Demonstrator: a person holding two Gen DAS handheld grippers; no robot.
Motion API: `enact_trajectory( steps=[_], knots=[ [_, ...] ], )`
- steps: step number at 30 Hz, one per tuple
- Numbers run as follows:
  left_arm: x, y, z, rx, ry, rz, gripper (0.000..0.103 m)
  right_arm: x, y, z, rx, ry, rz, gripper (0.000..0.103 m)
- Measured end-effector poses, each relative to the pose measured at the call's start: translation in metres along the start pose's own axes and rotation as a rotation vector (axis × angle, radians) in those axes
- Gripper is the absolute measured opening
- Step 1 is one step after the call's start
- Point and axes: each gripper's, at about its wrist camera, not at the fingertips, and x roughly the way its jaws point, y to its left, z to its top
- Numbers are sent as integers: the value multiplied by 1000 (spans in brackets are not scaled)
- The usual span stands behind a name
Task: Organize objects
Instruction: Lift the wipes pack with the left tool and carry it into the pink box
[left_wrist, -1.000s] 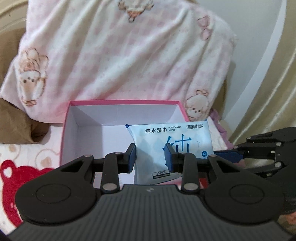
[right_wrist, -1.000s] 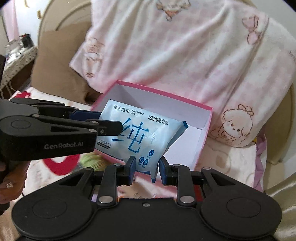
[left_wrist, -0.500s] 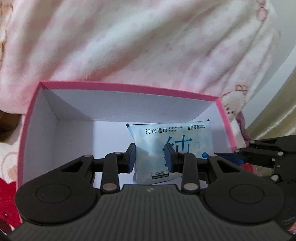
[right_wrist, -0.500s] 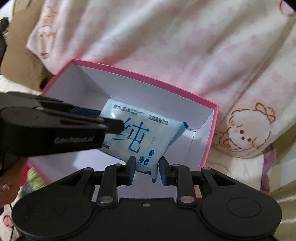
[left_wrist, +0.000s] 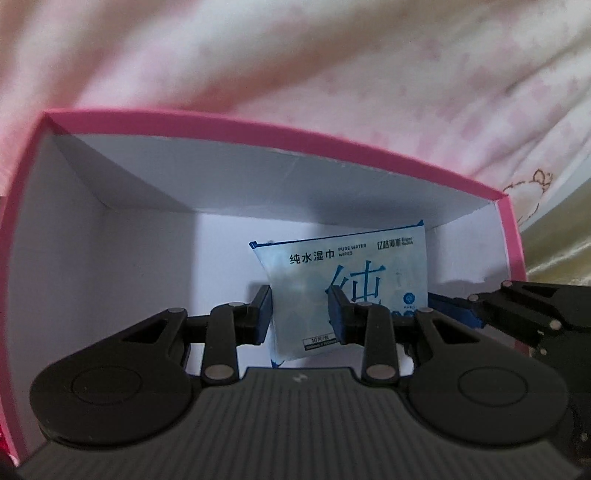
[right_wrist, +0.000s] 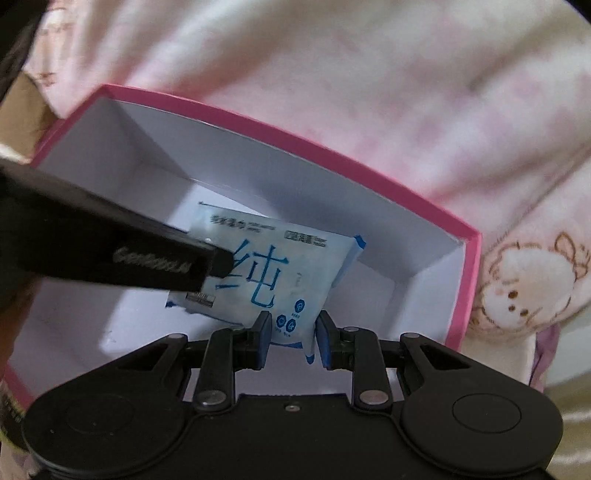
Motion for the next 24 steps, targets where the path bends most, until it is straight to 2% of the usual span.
enact_trajectory(
  steps=[2,6,8,11,13,18,21,24],
  knots=[
    [6,-7,-1,20,2,6,31,7,2,0,-1,39,-28,26],
    [11,-18,-3,44,-8,59,31,10,2,-1,-7,27,-38,26],
    [10,-21,-4,50,-11,73,31,6,0,-4,-1,-10,-29,24],
    [10,-22,-7,53,-1,108,32,-8,1,-15,-28,-80,-20,30],
    [13,-22,-10,52,20,126,33,-20,-3,-24,-16,-119,34,35],
    [15,-28,-13,29,36,91,30,-25,-14,-32,-9,-97,179,32],
    [19,-39,-15,29,34,53,24,-20,-4,-32,-13,-79,200,25],
    [23,-48,-19,17,30,10,22,-11,1,-29,-21,-58,185,20]
  ],
)
